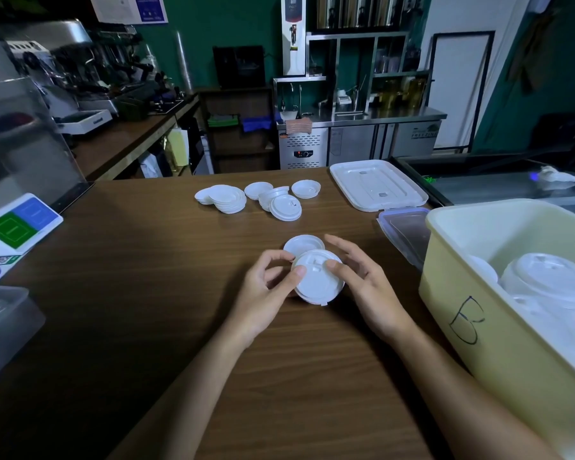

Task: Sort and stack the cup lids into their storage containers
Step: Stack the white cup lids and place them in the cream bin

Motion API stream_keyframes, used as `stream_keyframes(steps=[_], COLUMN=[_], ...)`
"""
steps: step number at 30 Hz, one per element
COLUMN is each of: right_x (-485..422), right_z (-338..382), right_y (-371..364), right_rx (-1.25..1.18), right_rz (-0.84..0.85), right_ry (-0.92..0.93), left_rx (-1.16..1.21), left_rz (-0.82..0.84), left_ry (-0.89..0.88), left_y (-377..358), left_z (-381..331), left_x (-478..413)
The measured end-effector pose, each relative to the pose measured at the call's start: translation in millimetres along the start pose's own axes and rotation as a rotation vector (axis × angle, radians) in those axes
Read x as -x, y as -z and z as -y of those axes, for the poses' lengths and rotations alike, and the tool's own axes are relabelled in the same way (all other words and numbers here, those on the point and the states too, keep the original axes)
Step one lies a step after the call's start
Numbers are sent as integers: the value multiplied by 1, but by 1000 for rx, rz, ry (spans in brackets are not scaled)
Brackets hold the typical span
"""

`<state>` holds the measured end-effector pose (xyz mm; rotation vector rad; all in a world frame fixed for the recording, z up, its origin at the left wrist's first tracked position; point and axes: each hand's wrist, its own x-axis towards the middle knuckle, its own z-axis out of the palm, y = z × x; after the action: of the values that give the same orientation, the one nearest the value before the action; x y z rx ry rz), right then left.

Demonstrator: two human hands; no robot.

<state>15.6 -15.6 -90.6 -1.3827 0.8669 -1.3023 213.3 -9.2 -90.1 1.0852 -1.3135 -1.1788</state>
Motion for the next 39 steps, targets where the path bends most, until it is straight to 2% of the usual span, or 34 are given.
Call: stream_keyframes(steps=[4, 7, 9, 12, 14, 16, 19, 22, 30, 35, 39], right_x=[2, 0, 0, -2, -5, -6, -7, -7, -5, -7, -9], right_z=[-2, -2, -1, -2, -4, -5, -6, -8, -4, -5, -8], right_y=[1, 4, 5, 9, 12, 14, 12, 12, 11, 13, 13], right_rx=[109, 122, 103, 111, 115, 132, 164, 159, 137, 143, 75], right_rz=[46, 17, 8, -60, -132, -180, -185, -179, -172, -173, -160], right_ry=[6, 0, -5, 33, 53, 63, 57, 53, 71, 68, 55], left_rx=[-19, -48, -168, -471, -713, -902, -1008, -1020, -946, -501, -97], left_rz=[-40, -13, -24, -66, 5, 103, 127, 8, -248, -377, -266], left_ry=[-37, -61, -121, -262, -340, -332, -287, -318, -371, -239, -165], left_y=[-6, -6, -4, 0, 5, 9, 9, 9, 12, 7, 11], left_z=[-1, 4, 10, 12, 13, 17, 21, 19, 11, -5, -11], left_x=[-1, -3, -5, -7, -10, -14, -14, -12, -10, -3, -5])
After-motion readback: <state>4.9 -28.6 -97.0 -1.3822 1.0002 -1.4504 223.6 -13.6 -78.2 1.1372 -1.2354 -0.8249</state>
